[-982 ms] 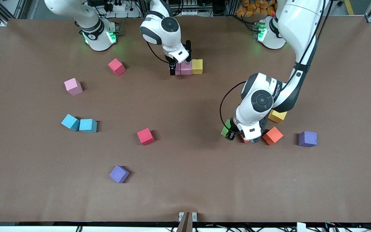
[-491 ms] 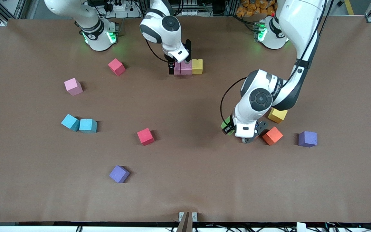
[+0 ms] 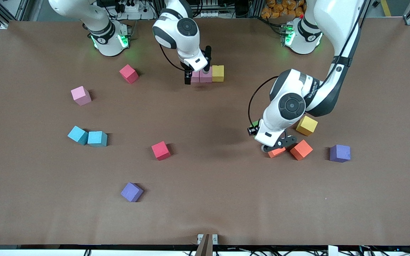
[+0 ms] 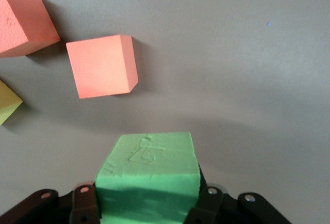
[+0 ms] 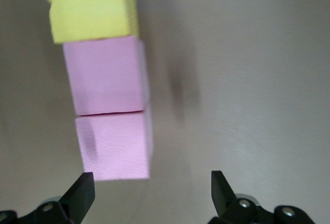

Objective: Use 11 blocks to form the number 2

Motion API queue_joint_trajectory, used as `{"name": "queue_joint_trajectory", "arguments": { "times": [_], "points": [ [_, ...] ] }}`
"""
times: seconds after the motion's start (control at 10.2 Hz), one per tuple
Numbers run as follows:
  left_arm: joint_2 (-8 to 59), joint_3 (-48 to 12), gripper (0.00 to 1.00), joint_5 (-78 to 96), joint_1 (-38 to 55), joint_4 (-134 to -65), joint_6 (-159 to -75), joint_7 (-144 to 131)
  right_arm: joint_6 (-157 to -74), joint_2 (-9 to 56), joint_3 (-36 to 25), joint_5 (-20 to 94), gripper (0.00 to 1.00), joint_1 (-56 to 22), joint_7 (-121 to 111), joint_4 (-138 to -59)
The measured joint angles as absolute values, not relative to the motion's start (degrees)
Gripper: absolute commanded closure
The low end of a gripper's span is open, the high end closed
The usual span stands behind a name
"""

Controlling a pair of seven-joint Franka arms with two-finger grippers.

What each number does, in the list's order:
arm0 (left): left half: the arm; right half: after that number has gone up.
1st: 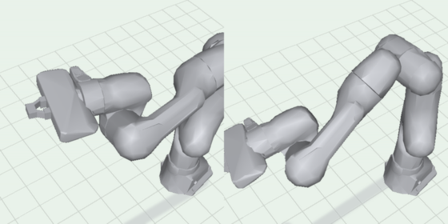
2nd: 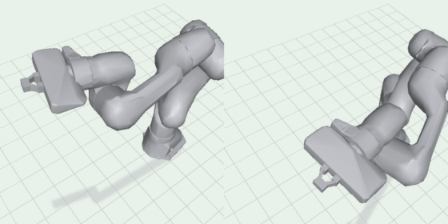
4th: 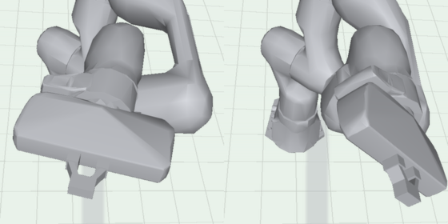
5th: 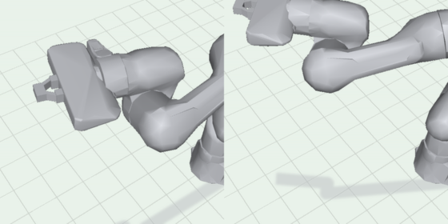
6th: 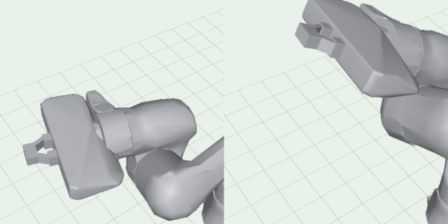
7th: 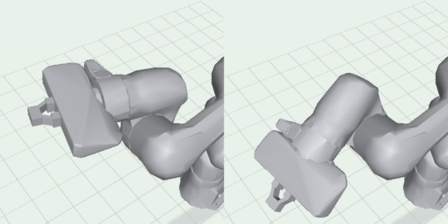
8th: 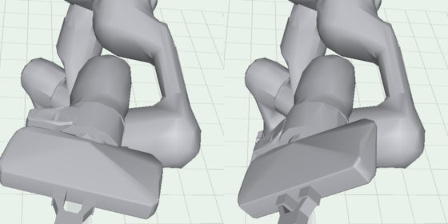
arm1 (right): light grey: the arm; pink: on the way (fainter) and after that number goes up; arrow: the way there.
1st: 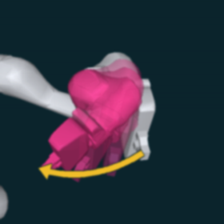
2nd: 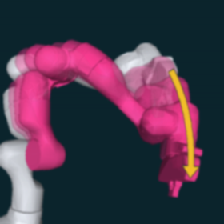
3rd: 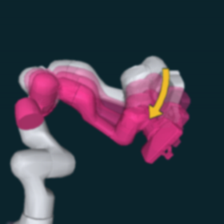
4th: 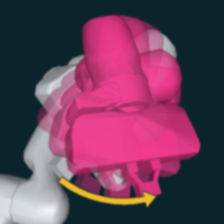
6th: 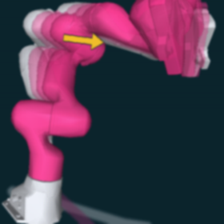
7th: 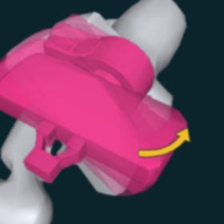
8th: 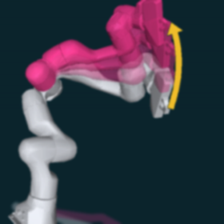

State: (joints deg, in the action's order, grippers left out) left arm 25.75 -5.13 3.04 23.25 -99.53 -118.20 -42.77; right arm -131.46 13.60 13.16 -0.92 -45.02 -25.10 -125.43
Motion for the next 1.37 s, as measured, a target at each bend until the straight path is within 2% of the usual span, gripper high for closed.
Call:
{"name": "queue_joint_trajectory", "arguments": {
  "times": [0.2,0.49,0.69,0.98,1.37],
  "points": [
    [24.7,-5.1,0.86,2.4,23.0,-102.5,-118.2,-39.0,-124.0,13.4,12.6,-0.6,0.00,-41.6,-24.2,-117.5],
    [23.3,-5.9,0.87,2.4,22.4,-106.8,-118.2,-36.7,-122.8,13.7,12.0,-0.5,0.00,-30.0,-24.2,-111.9],
    [23.8,-9.2,0.87,2.4,22.6,-107.9,-118.9,-37.1,-122.8,15.6,11.9,-0.4,0.00,-22.6,-24.3,-107.7],
    [25.3,-12.6,0.87,2.4,24.7,-109.2,-124.3,-38.1,-123.0,21.3,11.8,-0.4,0.00,-16.2,-23.6,-100.4],
    [28.0,-13.2,0.87,2.4,30.1,-110.5,-131.9,-44.0,-123.8,32.5,11.7,-0.8,0.00,-14.0,-19.5,-89.3]
  ]
}}
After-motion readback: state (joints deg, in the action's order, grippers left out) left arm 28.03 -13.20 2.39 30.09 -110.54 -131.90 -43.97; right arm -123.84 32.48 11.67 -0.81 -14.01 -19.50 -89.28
